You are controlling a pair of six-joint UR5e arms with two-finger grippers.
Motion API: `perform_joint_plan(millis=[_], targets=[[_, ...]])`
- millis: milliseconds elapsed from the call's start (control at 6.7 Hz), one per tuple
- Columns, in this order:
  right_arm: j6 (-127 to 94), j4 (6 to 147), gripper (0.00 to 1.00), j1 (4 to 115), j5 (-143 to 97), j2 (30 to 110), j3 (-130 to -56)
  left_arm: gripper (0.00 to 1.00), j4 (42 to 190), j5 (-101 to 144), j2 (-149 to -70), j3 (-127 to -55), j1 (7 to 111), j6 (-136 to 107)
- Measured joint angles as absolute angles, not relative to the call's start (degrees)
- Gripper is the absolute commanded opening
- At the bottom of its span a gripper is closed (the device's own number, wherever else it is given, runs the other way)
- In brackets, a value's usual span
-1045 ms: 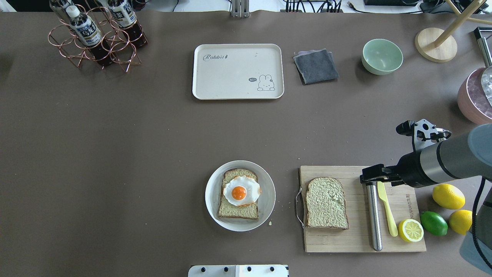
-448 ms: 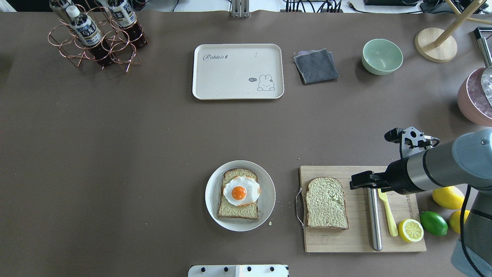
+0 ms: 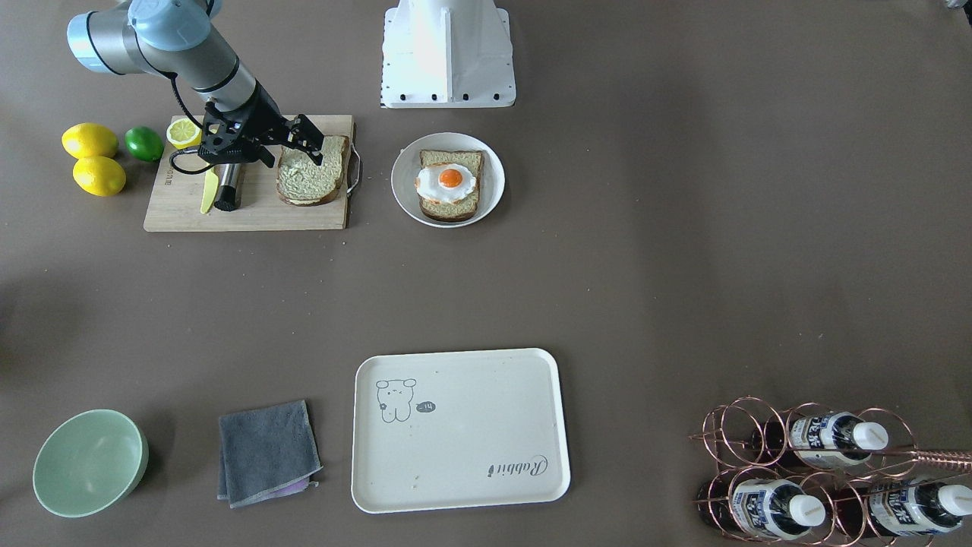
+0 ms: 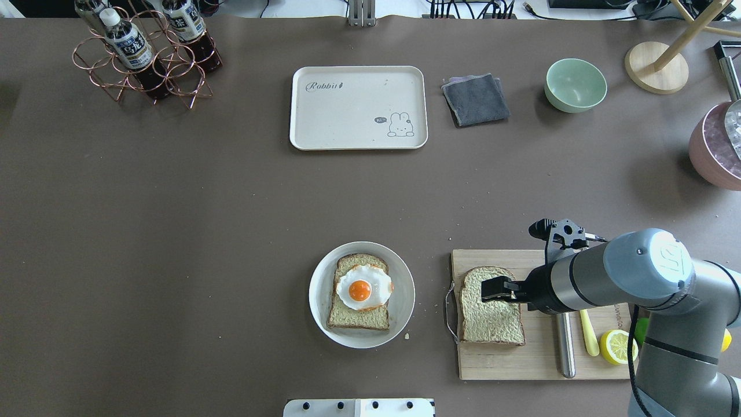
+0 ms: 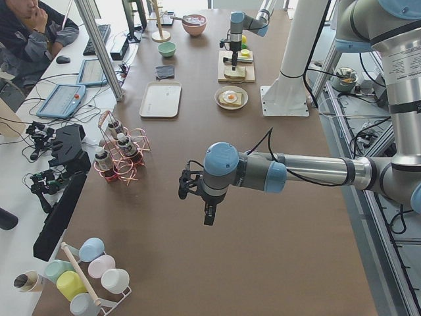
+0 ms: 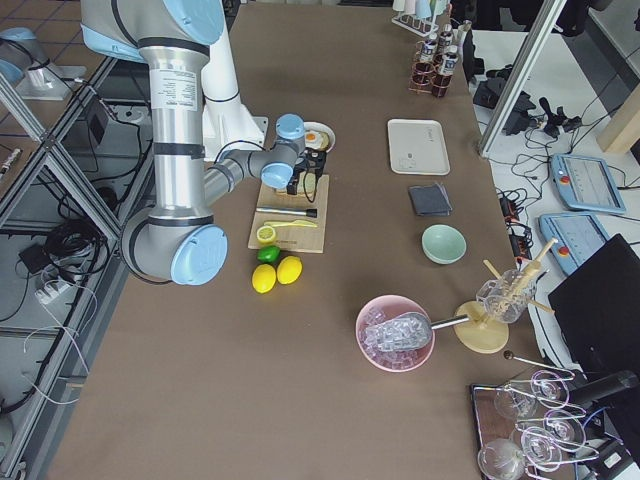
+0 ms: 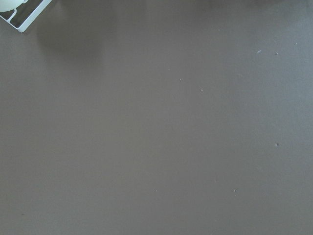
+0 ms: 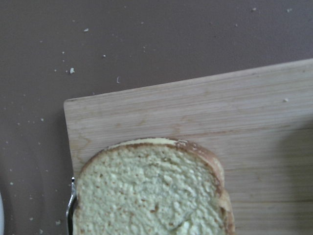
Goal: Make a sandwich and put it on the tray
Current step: 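Move the right gripper down to the bread slice on the cutting board, then grasp the bread slice edge with the right gripper and lift it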
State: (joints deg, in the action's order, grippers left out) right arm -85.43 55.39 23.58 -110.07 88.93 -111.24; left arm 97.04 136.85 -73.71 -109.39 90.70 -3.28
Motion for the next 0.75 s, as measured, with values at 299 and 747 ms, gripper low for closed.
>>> perform_joint_plan(millis=[299,747], targets=[[-85.4,53.1,0.73,23.9,-110.3,89.5,-110.3,0.97,97.1,136.8,-73.9,-109.4,90.6,-4.0],[-85.4,52.8,0.00,24.3,-110.3,90.4,-110.3,0.97,97.1,136.8,-73.9,-109.4,90.6,-4.1]])
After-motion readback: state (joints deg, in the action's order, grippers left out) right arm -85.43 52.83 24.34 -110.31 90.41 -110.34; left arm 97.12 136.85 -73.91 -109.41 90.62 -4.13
